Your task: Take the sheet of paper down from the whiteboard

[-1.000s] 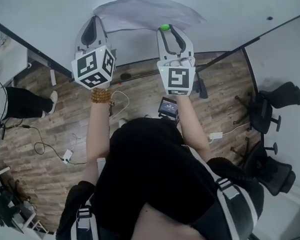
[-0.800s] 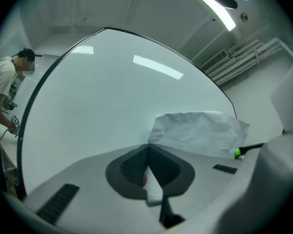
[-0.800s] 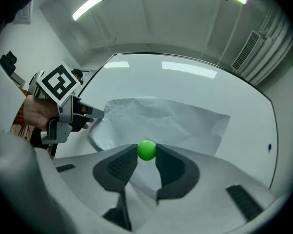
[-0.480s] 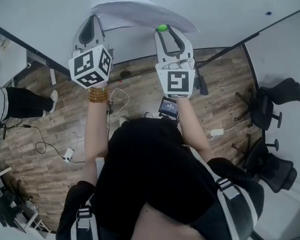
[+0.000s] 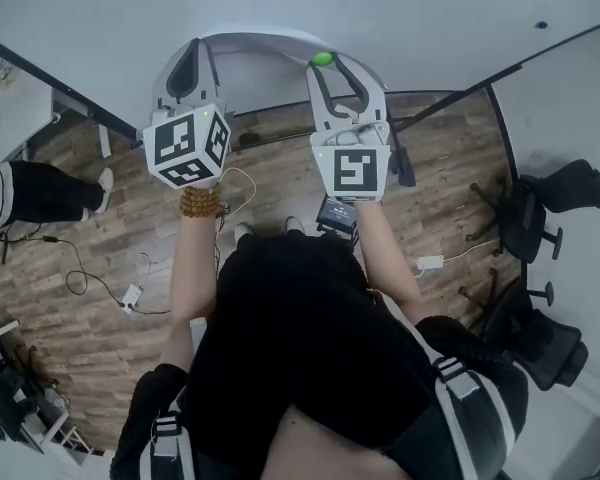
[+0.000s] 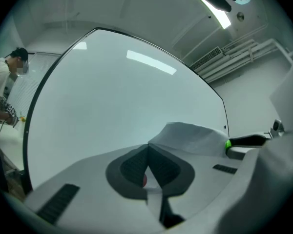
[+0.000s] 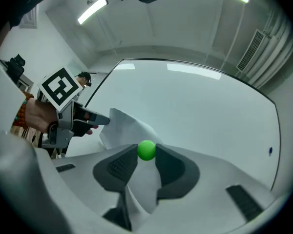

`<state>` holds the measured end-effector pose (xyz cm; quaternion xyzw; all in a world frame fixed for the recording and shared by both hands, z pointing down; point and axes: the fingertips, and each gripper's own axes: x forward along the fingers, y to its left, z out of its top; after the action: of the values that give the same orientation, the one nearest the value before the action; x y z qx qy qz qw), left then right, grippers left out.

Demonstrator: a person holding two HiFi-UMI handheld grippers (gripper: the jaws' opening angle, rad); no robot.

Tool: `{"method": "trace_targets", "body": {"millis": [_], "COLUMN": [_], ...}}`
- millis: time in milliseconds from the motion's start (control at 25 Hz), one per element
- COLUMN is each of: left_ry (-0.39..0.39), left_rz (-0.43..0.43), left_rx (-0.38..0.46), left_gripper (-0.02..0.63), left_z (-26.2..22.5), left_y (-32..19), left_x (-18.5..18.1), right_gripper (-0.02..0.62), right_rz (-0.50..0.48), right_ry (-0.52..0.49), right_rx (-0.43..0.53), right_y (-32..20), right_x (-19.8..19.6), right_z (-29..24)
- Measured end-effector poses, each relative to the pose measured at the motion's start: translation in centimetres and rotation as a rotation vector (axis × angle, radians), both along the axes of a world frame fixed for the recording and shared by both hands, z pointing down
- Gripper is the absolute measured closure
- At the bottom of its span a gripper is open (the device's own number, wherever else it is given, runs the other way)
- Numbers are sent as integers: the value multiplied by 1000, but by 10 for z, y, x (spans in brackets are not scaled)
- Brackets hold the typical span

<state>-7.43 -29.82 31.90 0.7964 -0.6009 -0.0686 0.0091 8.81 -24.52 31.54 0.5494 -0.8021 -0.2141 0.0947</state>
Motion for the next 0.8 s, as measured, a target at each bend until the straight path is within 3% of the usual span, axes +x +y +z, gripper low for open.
{"method": "trace_targets", "body": {"millis": [200, 400, 800], "left_ry": [-15, -36, -203], "left_rz": [-32, -64, -103], "left_rx": [-12, -20, -23], "left_gripper": [598, 598, 600], "left_z": [11, 22, 44], "left_y": [17, 35, 70], "left_x": [-7, -12, -19], "right_gripper": [482, 482, 482], "right_rz": [-42, -90, -150], "right_ry": [-19, 33, -4], "right_rx": [-12, 2, -36], "right_y": [10, 22, 29], "right_x": [-6, -13, -32], "right_z": [4, 4, 13]}}
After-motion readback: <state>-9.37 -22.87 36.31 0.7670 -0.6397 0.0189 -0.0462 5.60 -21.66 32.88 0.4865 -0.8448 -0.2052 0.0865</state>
